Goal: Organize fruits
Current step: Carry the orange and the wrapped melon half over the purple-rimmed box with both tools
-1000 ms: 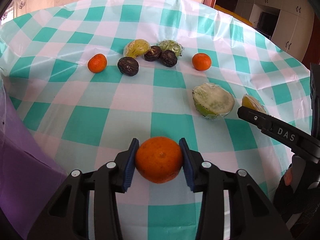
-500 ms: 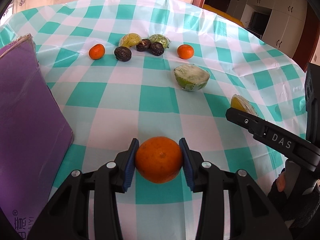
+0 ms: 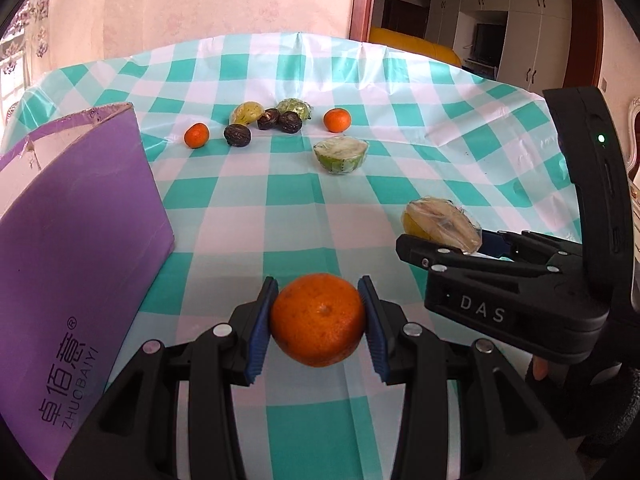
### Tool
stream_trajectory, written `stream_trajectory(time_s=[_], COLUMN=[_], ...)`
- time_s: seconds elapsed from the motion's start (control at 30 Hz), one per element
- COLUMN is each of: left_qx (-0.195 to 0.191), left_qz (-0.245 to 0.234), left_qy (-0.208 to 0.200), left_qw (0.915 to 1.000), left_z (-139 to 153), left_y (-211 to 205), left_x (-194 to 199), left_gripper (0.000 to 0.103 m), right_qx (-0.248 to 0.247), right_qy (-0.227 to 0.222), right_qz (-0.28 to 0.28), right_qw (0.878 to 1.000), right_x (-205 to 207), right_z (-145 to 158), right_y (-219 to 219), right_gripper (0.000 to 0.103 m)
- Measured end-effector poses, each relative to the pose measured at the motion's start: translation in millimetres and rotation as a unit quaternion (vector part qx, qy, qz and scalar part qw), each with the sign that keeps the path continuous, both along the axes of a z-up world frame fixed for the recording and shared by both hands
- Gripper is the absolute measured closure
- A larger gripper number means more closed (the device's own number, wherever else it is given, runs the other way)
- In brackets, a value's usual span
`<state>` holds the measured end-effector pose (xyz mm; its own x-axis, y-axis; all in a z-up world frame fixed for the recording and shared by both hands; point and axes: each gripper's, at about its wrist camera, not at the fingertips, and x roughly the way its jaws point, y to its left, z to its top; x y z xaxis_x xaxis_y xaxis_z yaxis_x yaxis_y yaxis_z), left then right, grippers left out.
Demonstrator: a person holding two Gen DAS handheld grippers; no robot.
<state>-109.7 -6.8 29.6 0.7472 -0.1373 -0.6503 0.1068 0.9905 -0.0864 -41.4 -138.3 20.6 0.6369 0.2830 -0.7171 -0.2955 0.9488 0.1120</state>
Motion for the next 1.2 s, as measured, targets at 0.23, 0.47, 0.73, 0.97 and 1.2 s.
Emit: stream_trajectory(time_s=[0.23, 0.47, 0.73, 0.97, 1.2], left_qx=[-0.012, -0.007, -0.008, -0.022, -0.031], left_qz=[0.003, 0.04, 0.117, 0.182, 0.215], left_qy=[-0.054, -0.129, -0.141, -0.111, -0.053], left_qw=[0.9985, 0.9908, 0.983, 0.9768, 0.9746], left_z=[36.5, 88.8, 113.8, 112.2, 104.8], left_y=[16.2, 51.0, 107.4, 158.5, 198.1], left_x=[-36.1, -77.5, -106.9, -115.4, -117.5], left_gripper=[0.062, 0.062, 0.061, 0.061, 0.061], right_qx=[-0.033, -0.036, -0.026, -0.015, -0.001], right_qy=[-0.032, -0.107, -0.154, -0.185, -0.155], right_qz=[0.025, 0.066, 0.122, 0.173, 0.226], right_qw=[0.999, 0.991, 0.98, 0.967, 0.962], right_x=[-34.0, -63.7, -92.1, -110.7, -103.4], right_z=[14.0, 66.5, 101.9, 122.0, 123.1], right_y=[19.2, 55.2, 99.8, 141.2, 190.5], right_gripper=[0.046, 0.046, 0.046, 0.045, 0.045])
